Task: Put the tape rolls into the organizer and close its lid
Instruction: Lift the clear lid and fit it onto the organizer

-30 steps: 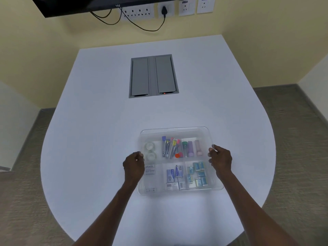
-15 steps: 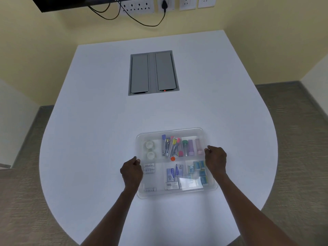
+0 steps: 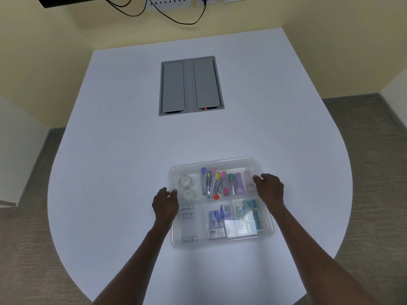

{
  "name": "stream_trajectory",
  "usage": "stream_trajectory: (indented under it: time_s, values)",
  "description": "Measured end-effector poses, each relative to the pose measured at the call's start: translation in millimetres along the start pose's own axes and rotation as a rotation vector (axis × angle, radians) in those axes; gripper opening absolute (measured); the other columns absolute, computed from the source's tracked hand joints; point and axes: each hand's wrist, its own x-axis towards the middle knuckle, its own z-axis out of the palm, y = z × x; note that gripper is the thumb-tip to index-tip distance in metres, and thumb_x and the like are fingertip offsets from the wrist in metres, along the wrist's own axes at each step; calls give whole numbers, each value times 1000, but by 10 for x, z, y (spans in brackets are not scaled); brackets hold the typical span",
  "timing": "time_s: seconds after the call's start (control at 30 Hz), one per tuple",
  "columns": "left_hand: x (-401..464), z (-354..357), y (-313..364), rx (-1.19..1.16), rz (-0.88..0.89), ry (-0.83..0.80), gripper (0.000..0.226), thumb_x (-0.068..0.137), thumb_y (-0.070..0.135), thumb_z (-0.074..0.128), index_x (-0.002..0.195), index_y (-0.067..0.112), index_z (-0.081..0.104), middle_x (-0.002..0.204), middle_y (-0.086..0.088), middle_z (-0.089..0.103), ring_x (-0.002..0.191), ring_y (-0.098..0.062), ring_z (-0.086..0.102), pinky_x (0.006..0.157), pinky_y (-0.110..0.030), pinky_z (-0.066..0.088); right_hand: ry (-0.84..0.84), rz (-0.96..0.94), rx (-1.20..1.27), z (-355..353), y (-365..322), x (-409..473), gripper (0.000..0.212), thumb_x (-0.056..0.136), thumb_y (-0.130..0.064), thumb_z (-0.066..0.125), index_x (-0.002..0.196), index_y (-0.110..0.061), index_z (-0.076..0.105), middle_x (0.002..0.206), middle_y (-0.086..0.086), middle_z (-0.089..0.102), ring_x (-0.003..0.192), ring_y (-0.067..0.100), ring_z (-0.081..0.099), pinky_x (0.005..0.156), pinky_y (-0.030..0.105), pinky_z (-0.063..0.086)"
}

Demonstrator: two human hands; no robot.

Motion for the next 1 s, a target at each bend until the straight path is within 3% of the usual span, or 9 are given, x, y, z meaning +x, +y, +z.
stream_trajectory:
  time_s: [0.1,0.2,0.3,0.4,0.5,0.6,0.7,0.8,1.0]
  values:
    - [206,-10,200,-106,-64,18,49,97,31,49,135,0,50,141,-17,52,134,-30,44,111,-36,28,-20,-22,25,-4,-111,219,27,93,-34,55,80,-12,62,84,9,63,102,32,63,87,35,43]
    - [489,5,301,-241,-156,19,50,93,43,49,119,3,62,134,-16,58,126,-31,52,109,-41,38,-7,21,115,-18,-225,417,48,90,-37,58,60,0,53,64,11,50,67,27,51,62,31,35]
    - [622,45,399,-284,-245,18,45,97,41,43,94,2,65,112,-20,66,101,-31,61,90,-36,45,-36,75,189,11,-330,558,49,85,-41,62,58,-1,51,63,11,42,62,20,38,59,30,31]
    - [663,127,423,-320,-274,9,37,98,36,43,106,6,64,103,-11,62,93,-24,56,78,-27,40,-48,133,286,111,-354,609,48,83,-40,67,58,0,56,61,8,44,60,19,40,60,29,33]
    - [667,224,355,-407,-340,46,37,92,40,56,83,5,64,91,-9,62,83,-24,54,75,-28,39,-8,176,396,193,-318,563,51,82,-37,70,44,-17,43,52,-1,36,55,17,34,64,29,32]
    - [689,297,300,-543,-424,87,35,85,41,66,69,10,61,79,-5,61,78,-23,54,76,-30,44,42,174,436,252,-282,547,57,80,-36,73,39,-18,38,50,-2,31,55,17,29,60,29,30]
    - [684,340,308,-516,-419,128,35,86,42,64,84,7,67,87,-7,64,86,-25,59,75,-28,42,106,188,421,290,-270,564,46,78,-39,73,44,-17,50,50,-3,46,53,16,43,60,28,38]
    - [644,346,323,-531,-405,168,38,85,42,65,93,4,71,99,-11,70,98,-28,64,81,-29,46,138,173,373,320,-269,552,34,78,-44,71,65,-13,69,68,0,68,69,20,60,65,27,45]
    - [604,314,296,-583,-374,144,37,82,40,70,96,6,73,107,-10,72,106,-28,65,93,-34,50,139,106,349,304,-253,521,35,82,-44,69,73,-10,72,74,3,71,77,22,66,67,24,41]
